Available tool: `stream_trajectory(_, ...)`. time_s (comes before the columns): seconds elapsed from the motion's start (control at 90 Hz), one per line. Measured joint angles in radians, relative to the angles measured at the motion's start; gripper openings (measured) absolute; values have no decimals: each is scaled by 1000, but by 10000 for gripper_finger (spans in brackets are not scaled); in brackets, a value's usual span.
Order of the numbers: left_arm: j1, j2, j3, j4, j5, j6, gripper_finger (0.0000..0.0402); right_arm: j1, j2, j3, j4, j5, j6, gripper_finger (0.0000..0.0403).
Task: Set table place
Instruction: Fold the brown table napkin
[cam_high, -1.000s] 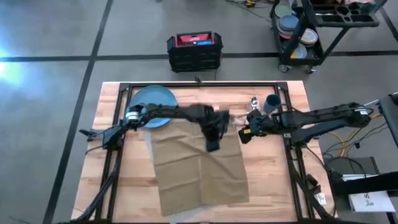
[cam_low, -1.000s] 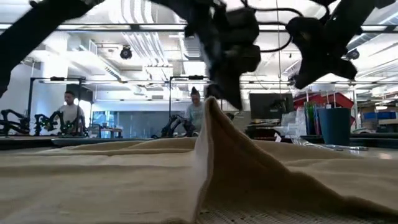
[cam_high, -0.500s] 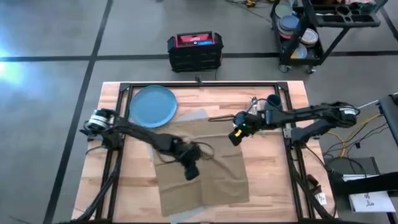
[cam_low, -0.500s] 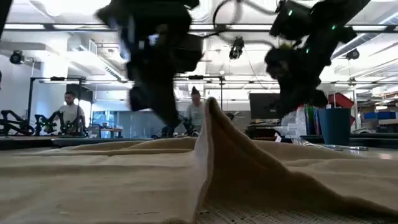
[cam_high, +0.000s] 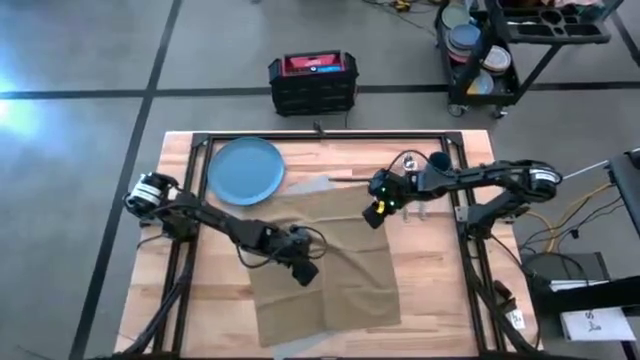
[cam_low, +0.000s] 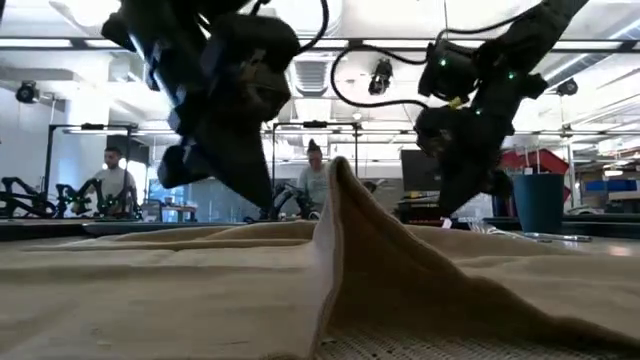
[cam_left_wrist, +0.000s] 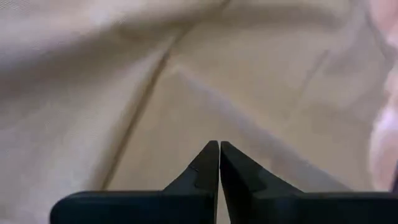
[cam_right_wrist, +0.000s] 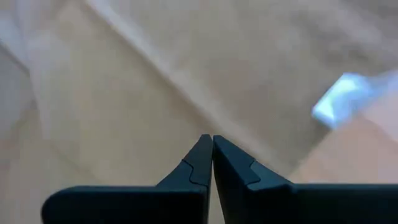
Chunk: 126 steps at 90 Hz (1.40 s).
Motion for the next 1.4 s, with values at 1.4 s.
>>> stream_trajectory(1.4, -35, 40, -1, 113, 332, 172, 0, -67, -301, -113, -234, 85, 56, 0)
